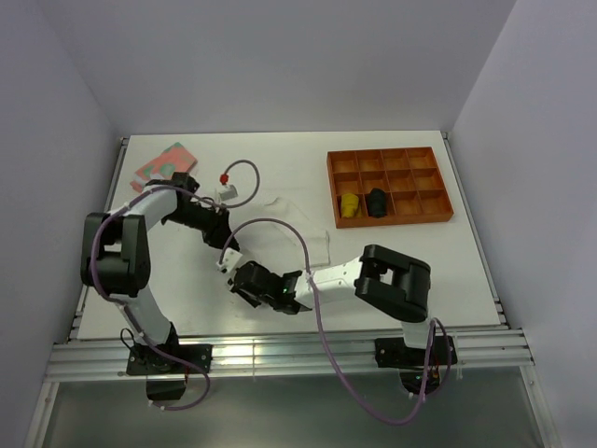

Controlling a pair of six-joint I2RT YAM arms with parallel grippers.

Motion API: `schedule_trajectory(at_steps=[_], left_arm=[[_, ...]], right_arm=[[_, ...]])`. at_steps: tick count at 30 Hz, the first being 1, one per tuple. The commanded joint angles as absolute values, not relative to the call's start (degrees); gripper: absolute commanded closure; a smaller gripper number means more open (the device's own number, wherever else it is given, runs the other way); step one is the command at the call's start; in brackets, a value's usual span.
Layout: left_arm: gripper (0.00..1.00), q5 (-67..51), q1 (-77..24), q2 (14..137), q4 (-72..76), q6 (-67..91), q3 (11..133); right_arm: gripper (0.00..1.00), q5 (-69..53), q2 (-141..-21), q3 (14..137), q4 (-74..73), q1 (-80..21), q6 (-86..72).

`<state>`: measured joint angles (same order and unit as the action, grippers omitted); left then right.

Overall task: Roll the socks
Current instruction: Roll the sock at the center of the board.

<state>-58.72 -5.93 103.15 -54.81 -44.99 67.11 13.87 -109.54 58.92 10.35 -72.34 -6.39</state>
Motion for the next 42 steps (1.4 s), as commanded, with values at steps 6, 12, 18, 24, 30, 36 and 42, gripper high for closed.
schedule_trajectory(at_steps=[6, 12, 18, 24, 30, 36, 42], left_arm=[[0.64, -59.70, 3.86, 90.28, -33.17, -29.02, 59.61], [0.60, -44.24, 5.10, 72.70, -14.89, -25.14, 47.40], [0.58, -34.29, 3.96, 62.42, -8.71, -29.08, 39.40], [0.51, -27.52, -1.47, 49.67, -2.99, -37.26, 27.71], [0.43, -29.26, -6.06, 42.46, -0.79, -41.74, 20.14], [0.31, -34.70, -8.43, 38.94, -0.53, -45.43, 14.95], [0.27, -37.62, -10.72, 38.93, 2.54, -46.76, 12.31]], right_arm=[[0.92, 1.33, -108.63, 58.80, 3.87, -67.42, -9.93], [0.93, -8.34, -108.63, 60.11, 2.46, -61.62, -12.39], [0.93, -17.82, -112.14, 65.72, -2.27, -56.96, -14.50], [0.93, -25.03, -116.97, 73.37, -9.93, -54.58, -16.52], [0.92, -34.44, -120.67, 76.99, -12.21, -50.72, -19.07], [0.92, -41.22, -123.84, 77.96, -13.00, -46.94, -20.65], [0.92, -44.82, -125.51, 78.92, -15.38, -44.65, -19.16]])
